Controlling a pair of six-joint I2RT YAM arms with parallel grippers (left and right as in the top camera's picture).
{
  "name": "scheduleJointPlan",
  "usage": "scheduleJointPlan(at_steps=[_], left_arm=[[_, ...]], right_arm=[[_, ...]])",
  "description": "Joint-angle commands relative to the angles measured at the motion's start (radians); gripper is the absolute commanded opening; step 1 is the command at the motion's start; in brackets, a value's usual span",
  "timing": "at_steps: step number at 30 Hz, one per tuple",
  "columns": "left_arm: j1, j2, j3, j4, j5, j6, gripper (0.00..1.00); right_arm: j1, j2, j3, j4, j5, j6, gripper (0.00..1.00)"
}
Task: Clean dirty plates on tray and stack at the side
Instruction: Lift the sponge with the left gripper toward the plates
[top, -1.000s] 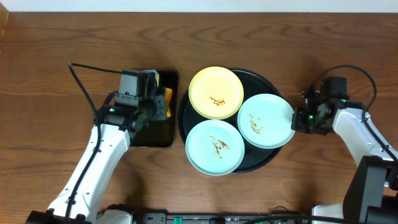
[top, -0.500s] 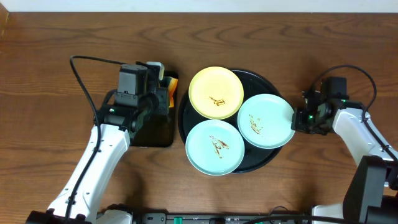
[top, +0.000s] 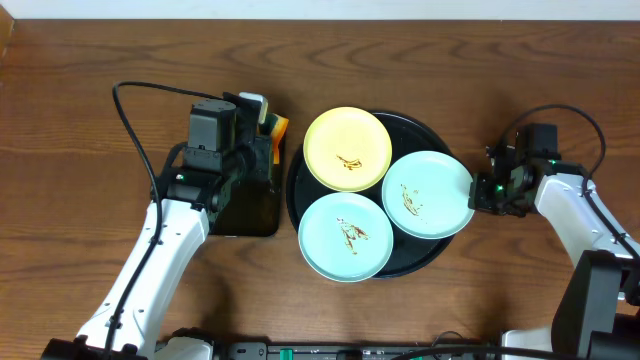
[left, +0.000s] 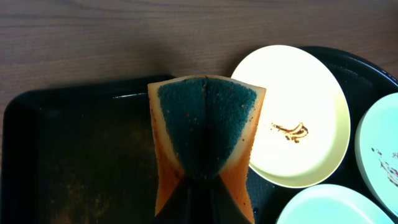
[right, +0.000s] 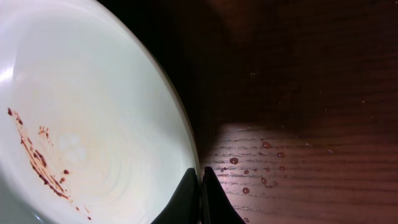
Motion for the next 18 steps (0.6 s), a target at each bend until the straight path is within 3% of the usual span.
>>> scheduleJointPlan(at_steps=[1, 7, 14, 18], left_arm=[[0.003, -0.009, 0.02, 0.006, 0.009, 0.022, 0.07], [0.003, -0.009, 0.02, -0.004, 0.008, 0.019, 0.07], [0.003, 0.018, 0.019, -0.201, -0.327, -0.191, 0.07], [0.003, 0.035, 0.019, -0.269, -0.343, -0.202, 0.07]], right_arm=[[-0.005, 0.007, -0.014, -0.005, 0.022, -0.005, 0.01], [-0.005, 0.007, -0.014, -0.005, 0.022, -0.005, 0.01], [-0.005, 0.007, -0.014, -0.005, 0.021, -0.005, 0.01], [-0.005, 0.007, -0.014, -0.008, 0.021, -0.005, 0.01]])
